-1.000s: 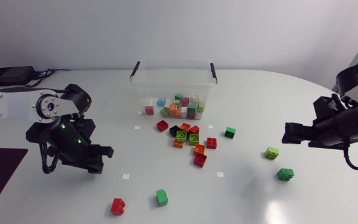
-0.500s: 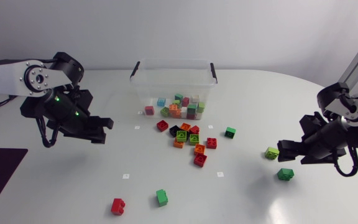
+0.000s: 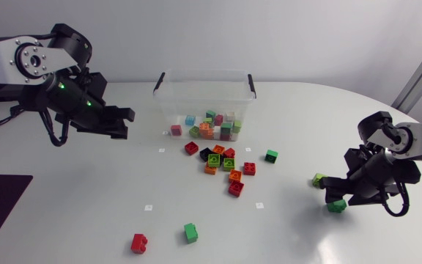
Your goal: Place the duplo bricks in the container
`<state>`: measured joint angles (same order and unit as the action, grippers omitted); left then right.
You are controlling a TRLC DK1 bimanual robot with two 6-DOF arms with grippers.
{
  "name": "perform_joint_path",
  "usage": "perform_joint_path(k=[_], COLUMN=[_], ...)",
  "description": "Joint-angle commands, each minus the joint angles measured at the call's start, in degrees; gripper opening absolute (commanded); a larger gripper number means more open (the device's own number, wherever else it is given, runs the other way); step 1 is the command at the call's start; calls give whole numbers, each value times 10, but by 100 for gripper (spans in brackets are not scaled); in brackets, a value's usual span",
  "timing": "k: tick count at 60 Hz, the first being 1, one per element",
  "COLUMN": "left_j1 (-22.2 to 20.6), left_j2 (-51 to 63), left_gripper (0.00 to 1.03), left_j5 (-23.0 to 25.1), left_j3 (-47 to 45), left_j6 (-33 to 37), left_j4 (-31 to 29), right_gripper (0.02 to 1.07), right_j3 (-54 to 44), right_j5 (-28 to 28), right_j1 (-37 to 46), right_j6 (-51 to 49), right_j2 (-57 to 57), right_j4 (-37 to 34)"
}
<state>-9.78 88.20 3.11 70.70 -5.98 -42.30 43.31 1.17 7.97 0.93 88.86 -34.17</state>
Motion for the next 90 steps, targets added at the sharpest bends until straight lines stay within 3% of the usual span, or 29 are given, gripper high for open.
perform_joint_path(k=[1, 5, 12, 25, 34, 53, 79, 83, 85, 89, 90], left_j1=[-5, -8, -11, -28, -43, -74, -97, -100, -102, -103, -102], left_j2=[0, 1, 4, 25, 45, 110, 239, 256, 264, 275, 279], left_gripper=[11, 11, 11, 11, 12, 12, 13, 21, 38, 60, 70], left_j5=[0, 0, 0, 0, 0, 1, -6, -20, -36, -44, -45], left_j3=[27, 38, 63, 107, 128, 190, 330, 350, 361, 377, 386], left_j6=[-3, -4, -7, -14, -22, -34, -40, -38, -36, -32, -32], left_j4=[8, 15, 21, 35, 51, 81, 92, 90, 89, 83, 76], right_gripper=[72, 64, 63, 40, 34, 34, 34, 34, 34, 34, 34], right_j3=[-18, -22, -26, -29, -20, 48, 159, 180, 191, 216, 224], right_j5=[-6, -7, -13, -16, -16, -8, -1, -2, -3, -3, -4], right_j1=[-3, -4, -11, -15, -20, -60, -161, -175, -183, -195, -199], right_j6=[16, 19, 23, 22, 19, 22, 62, 70, 72, 80, 83], right_j2=[20, 22, 21, 12, -4, -47, -16, -10, -6, 3, 7], right_j4=[13, 23, 27, 31, 15, -55, -42, -39, -34, -33, -33])
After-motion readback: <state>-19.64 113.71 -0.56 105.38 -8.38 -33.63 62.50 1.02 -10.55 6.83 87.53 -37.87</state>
